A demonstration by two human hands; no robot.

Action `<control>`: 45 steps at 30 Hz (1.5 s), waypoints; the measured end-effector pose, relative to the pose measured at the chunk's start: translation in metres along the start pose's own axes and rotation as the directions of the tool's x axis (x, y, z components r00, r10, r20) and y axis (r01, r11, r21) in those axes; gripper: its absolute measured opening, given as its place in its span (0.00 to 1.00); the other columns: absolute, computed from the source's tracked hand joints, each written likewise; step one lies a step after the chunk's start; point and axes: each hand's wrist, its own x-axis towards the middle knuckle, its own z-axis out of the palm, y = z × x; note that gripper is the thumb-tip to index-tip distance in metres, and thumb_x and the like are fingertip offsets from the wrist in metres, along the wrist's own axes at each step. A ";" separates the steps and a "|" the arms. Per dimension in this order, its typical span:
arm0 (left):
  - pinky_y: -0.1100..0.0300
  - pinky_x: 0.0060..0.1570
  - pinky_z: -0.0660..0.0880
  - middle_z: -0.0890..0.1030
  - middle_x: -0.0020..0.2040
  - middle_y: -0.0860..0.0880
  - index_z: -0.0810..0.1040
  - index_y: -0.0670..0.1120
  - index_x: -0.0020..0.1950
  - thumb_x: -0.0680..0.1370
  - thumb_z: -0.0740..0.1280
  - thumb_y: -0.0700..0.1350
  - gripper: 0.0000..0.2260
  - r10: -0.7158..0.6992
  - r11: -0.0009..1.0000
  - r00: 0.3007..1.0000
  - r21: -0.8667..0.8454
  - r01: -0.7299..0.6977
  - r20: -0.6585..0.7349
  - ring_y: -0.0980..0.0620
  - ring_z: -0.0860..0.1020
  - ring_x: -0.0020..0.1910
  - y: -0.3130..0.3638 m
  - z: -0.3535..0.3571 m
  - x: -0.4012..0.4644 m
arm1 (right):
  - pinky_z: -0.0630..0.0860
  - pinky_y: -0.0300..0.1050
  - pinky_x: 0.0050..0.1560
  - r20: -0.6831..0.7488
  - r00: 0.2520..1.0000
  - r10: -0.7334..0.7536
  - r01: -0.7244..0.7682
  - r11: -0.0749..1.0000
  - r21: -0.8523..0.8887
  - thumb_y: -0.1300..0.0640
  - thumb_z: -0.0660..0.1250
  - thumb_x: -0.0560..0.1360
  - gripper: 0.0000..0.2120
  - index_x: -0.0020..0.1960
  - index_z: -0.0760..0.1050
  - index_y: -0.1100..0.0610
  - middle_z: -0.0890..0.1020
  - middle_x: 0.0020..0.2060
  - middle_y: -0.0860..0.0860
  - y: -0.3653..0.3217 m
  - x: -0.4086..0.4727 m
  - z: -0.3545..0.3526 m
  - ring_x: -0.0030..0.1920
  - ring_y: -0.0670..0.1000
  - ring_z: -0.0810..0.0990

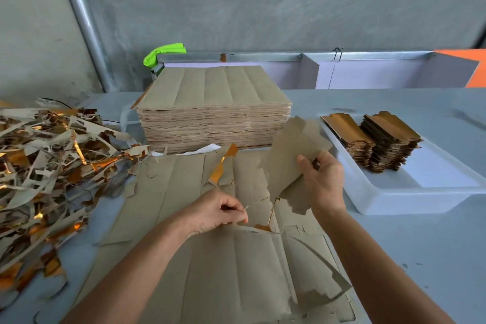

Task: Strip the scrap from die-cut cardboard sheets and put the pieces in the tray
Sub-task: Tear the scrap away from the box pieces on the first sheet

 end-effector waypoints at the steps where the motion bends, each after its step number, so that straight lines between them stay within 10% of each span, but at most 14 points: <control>1: 0.64 0.40 0.70 0.80 0.39 0.48 0.83 0.50 0.39 0.75 0.70 0.41 0.06 0.005 1.000 1.000 -0.001 -0.005 -0.005 0.57 0.74 0.36 -0.001 0.000 0.000 | 0.78 0.59 0.48 -0.046 0.999 -0.018 0.017 0.999 -0.035 0.60 0.66 0.76 0.08 0.44 0.73 0.66 0.80 0.41 0.62 0.001 0.003 -0.001 0.43 0.62 0.77; 6: 0.67 0.45 0.69 0.78 0.39 0.54 0.83 0.48 0.38 0.75 0.70 0.41 0.07 -0.012 1.000 1.000 -0.022 0.012 0.004 0.60 0.76 0.40 -0.008 0.005 -0.005 | 0.78 0.50 0.47 -0.232 0.969 0.084 -0.053 0.989 0.140 0.62 0.64 0.76 0.05 0.42 0.74 0.56 0.78 0.36 0.48 -0.007 0.021 -0.021 0.38 0.48 0.77; 10: 0.67 0.48 0.72 0.81 0.41 0.54 0.84 0.39 0.45 0.76 0.68 0.39 0.05 -0.014 0.992 1.000 -0.125 0.017 0.019 0.60 0.78 0.43 -0.016 0.002 -0.010 | 0.70 0.41 0.37 -0.192 0.977 -0.090 0.058 0.984 -0.168 0.64 0.63 0.75 0.03 0.46 0.70 0.58 0.74 0.36 0.48 -0.007 0.031 -0.038 0.41 0.53 0.74; 16: 0.64 0.56 0.74 0.83 0.49 0.53 0.83 0.47 0.51 0.77 0.68 0.43 0.05 -0.039 0.994 0.999 -0.100 0.040 0.019 0.55 0.80 0.52 -0.009 0.006 -0.016 | 0.76 0.53 0.48 -0.088 0.988 -0.128 0.097 0.949 -0.300 0.65 0.64 0.74 0.10 0.54 0.70 0.57 0.73 0.41 0.48 -0.008 0.024 -0.046 0.45 0.53 0.73; 23: 0.68 0.60 0.69 0.77 0.58 0.59 0.77 0.51 0.60 0.63 0.66 0.73 0.34 0.061 0.995 0.997 -0.082 -0.058 0.036 0.66 0.73 0.58 0.042 0.044 -0.005 | 0.78 0.59 0.49 0.035 0.981 -0.192 0.195 0.964 -0.183 0.65 0.64 0.73 0.07 0.50 0.70 0.58 0.78 0.43 0.56 -0.034 -0.008 -0.013 0.46 0.59 0.77; 27: 0.74 0.47 0.67 0.80 0.42 0.58 0.78 0.42 0.57 0.54 0.66 0.75 0.45 0.015 0.978 1.000 -0.208 -0.019 -0.019 0.62 0.77 0.53 0.049 0.068 0.001 | 0.78 0.58 0.48 0.054 0.983 -0.177 0.180 0.982 -0.055 0.64 0.65 0.74 0.09 0.43 0.69 0.51 0.79 0.40 0.53 -0.044 -0.021 -0.003 0.45 0.58 0.78; 31: 0.74 0.39 0.72 0.84 0.40 0.53 0.79 0.41 0.42 0.52 0.73 0.71 0.36 0.032 0.945 0.999 -0.325 -0.026 0.010 0.64 0.79 0.37 0.043 0.075 0.000 | 0.80 0.52 0.48 0.071 0.989 -0.131 0.127 0.990 0.063 0.64 0.64 0.74 0.11 0.45 0.70 0.48 0.80 0.42 0.50 -0.043 -0.025 0.003 0.45 0.53 0.79; 32: 0.73 0.40 0.72 0.70 0.51 0.45 0.80 0.43 0.41 0.57 0.75 0.67 0.29 0.064 0.947 0.997 -0.318 -0.045 0.049 0.62 0.79 0.37 0.042 0.075 -0.002 | 0.80 0.51 0.47 0.072 0.990 -0.121 0.115 0.990 0.078 0.64 0.64 0.75 0.11 0.45 0.70 0.48 0.80 0.43 0.50 -0.041 -0.025 0.004 0.45 0.53 0.79; 33: 0.72 0.41 0.73 0.75 0.37 0.62 0.83 0.45 0.42 0.62 0.76 0.61 0.21 0.086 0.948 0.993 -0.313 -0.057 0.081 0.61 0.79 0.38 0.041 0.074 -0.005 | 0.80 0.50 0.47 0.069 0.991 -0.113 0.107 0.991 0.084 0.64 0.64 0.75 0.11 0.44 0.70 0.48 0.80 0.43 0.50 -0.040 -0.024 0.004 0.45 0.53 0.79; 37: 0.66 0.40 0.76 0.84 0.37 0.50 0.83 0.48 0.39 0.71 0.74 0.48 0.05 0.033 0.991 0.999 -0.133 -0.028 0.037 0.59 0.79 0.38 0.025 0.058 -0.012 | 0.77 0.48 0.44 0.000 0.991 -0.132 0.132 0.988 0.080 0.65 0.64 0.74 0.10 0.43 0.69 0.50 0.78 0.40 0.50 -0.040 -0.013 -0.004 0.41 0.50 0.76; 42: 0.70 0.30 0.65 0.74 0.23 0.61 0.83 0.46 0.40 0.70 0.75 0.47 0.06 0.002 0.957 0.984 0.287 0.050 -0.179 0.65 0.71 0.26 -0.003 0.021 -0.026 | 0.77 0.49 0.47 -0.185 0.967 -0.173 0.176 0.984 0.004 0.64 0.63 0.73 0.08 0.48 0.69 0.54 0.77 0.42 0.50 -0.042 0.010 -0.032 0.42 0.49 0.75; 45: 0.66 0.34 0.67 0.75 0.36 0.57 0.80 0.52 0.55 0.66 0.76 0.57 0.21 -0.044 0.898 0.980 0.422 0.124 -0.193 0.63 0.72 0.34 -0.007 0.014 -0.030 | 0.75 0.44 0.41 -0.224 0.957 -0.187 0.174 0.982 -0.075 0.64 0.62 0.73 0.08 0.49 0.69 0.54 0.75 0.40 0.47 -0.038 0.018 -0.045 0.39 0.45 0.74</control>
